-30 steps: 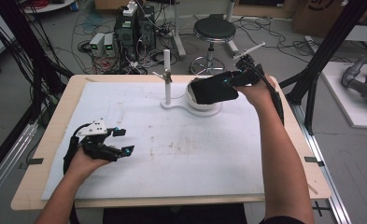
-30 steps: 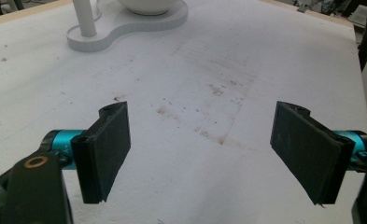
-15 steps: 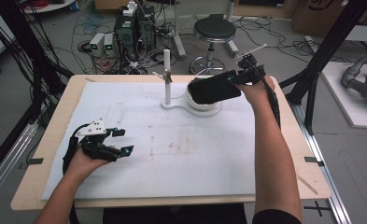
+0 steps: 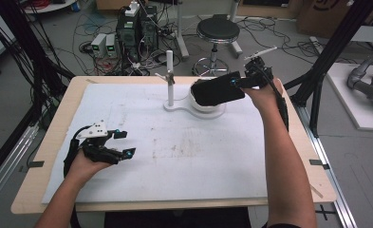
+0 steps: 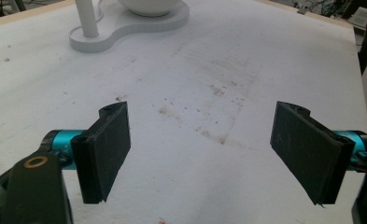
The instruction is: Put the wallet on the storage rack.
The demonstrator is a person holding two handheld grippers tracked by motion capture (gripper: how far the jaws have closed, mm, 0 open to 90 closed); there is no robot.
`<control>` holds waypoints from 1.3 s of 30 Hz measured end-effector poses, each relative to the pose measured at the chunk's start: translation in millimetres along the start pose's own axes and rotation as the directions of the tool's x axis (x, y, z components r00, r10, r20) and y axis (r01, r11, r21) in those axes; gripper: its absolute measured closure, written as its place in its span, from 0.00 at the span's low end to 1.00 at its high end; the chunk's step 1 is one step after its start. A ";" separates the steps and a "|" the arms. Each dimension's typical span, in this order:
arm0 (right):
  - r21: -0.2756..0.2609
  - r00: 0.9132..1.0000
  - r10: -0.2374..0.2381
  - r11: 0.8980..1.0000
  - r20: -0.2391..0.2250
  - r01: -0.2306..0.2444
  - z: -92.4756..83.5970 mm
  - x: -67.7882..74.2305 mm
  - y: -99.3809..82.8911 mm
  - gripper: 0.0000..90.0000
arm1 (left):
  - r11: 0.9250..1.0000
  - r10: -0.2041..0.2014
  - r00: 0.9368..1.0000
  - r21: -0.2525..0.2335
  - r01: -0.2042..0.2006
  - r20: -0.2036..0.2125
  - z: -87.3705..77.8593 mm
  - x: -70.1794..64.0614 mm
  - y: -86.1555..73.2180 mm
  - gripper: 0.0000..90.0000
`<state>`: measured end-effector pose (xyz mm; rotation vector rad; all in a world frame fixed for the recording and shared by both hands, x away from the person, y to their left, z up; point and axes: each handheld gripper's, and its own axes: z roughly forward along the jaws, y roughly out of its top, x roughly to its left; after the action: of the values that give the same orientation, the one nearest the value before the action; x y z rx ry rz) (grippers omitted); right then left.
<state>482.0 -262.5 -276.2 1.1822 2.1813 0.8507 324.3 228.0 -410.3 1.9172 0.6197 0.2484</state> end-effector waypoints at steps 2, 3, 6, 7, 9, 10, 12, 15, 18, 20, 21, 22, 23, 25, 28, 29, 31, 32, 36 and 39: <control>-0.041 1.000 -0.005 0.999 -0.019 0.004 -15.4 1.5 -1.4 0.37 | 1.000 0.006 1.000 -0.005 -0.006 -0.008 -0.8 -0.6 0.7 0.22; -0.041 1.000 -0.005 0.999 -0.019 0.004 -15.4 1.5 -1.4 0.37 | 1.000 0.011 1.000 -0.009 -0.011 -0.014 -1.0 -0.9 1.1 0.22; -0.083 0.999 0.002 0.997 -0.045 -0.005 -32.4 2.6 -7.1 0.35 | 1.000 0.014 0.999 -0.015 -0.014 -0.038 -2.8 -1.1 2.2 0.22; -0.094 0.999 -0.002 0.996 -0.053 -0.003 -38.0 2.2 -9.5 0.34 | 1.000 0.016 0.999 -0.012 -0.016 -0.047 -3.4 -0.6 2.6 0.22; -0.127 0.997 0.000 0.992 -0.077 -0.010 -49.8 2.3 -15.7 0.32 | 1.000 0.018 0.998 -0.003 -0.019 -0.067 -4.5 -0.5 3.3 0.22; -0.147 0.996 -0.002 0.989 -0.088 -0.011 -55.1 2.8 -19.7 0.32 | 1.000 0.017 0.997 -0.007 -0.017 -0.072 -5.1 -0.9 3.6 0.22; -0.209 0.993 -0.004 0.978 -0.122 -0.021 -65.1 4.4 -31.1 0.31 | 0.999 0.026 0.996 -0.018 -0.027 -0.086 -6.4 -1.2 4.3 0.22; -0.245 0.987 -0.012 0.969 -0.159 -0.027 -75.6 7.3 -48.5 0.30 | 0.999 0.040 0.993 -0.031 -0.044 -0.111 -8.1 -1.3 5.2 0.21; -0.274 0.982 -0.009 0.961 -0.189 -0.044 -83.1 11.9 -66.9 0.28 | 0.998 0.052 0.991 -0.033 -0.056 -0.122 -9.0 -1.4 5.6 0.21; -0.292 0.977 -0.004 0.954 -0.212 -0.059 -87.0 14.9 -78.9 0.28 | 0.998 0.053 0.991 -0.031 -0.057 -0.123 -8.7 -2.0 5.7 0.21; -0.308 0.976 -0.007 0.949 -0.219 -0.062 -88.2 16.3 -84.6 0.28 | 0.998 0.054 0.990 -0.031 -0.059 -0.130 -8.5 -2.6 5.8 0.21; -0.318 0.974 -0.013 0.946 -0.227 -0.061 -89.3 17.7 -90.2 0.27 | 0.997 0.061 0.989 -0.031 -0.065 -0.134 -8.6 -2.6 6.2 0.21; -0.327 0.972 -0.014 0.943 -0.236 -0.066 -90.5 19.6 -96.4 0.27 | 0.997 0.064 0.989 -0.032 -0.069 -0.137 -8.8 -2.5 6.4 0.21; -0.353 0.969 -0.024 0.933 -0.246 -0.067 -91.2 22.6 -105.3 0.26 | 0.997 0.067 0.987 -0.033 -0.073 -0.146 -9.4 -2.4 7.2 0.21; -0.386 0.964 -0.018 0.918 -0.267 -0.090 -89.9 31.6 -124.5 0.25 | 0.996 0.066 0.986 -0.048 -0.074 -0.152 -10.5 -1.3 8.1 0.20; -0.386 0.964 -0.018 0.918 -0.267 -0.090 -89.9 31.6 -124.5 0.25 | 0.996 0.065 0.986 -0.053 -0.074 -0.155 -10.3 -0.8 8.3 0.20; -0.397 0.959 -0.008 0.911 -0.284 -0.109 -86.1 34.8 -133.8 0.24 | 0.996 0.067 0.985 -0.055 -0.077 -0.161 -10.0 0.5 8.6 0.20; -0.401 0.957 -0.005 0.909 -0.291 -0.116 -83.6 36.3 -138.3 0.24 | 0.995 0.066 0.984 -0.058 -0.076 -0.165 -9.4 1.0 8.7 0.20; -0.394 0.951 0.005 0.909 -0.310 -0.133 -71.7 43.7 -156.1 0.24 | 0.995 0.073 0.981 -0.050 -0.083 -0.179 -8.0 2.2 8.8 0.19; -0.375 0.947 0.011 0.917 -0.321 -0.137 -62.8 48.5 -166.4 0.24 | 0.995 0.072 0.980 -0.055 -0.084 -0.186 -7.6 3.1 8.4 0.19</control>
<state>325.4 -308.9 -361.8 0.9830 2.0663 1.5198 326.2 233.1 -399.9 1.8728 0.6512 0.4945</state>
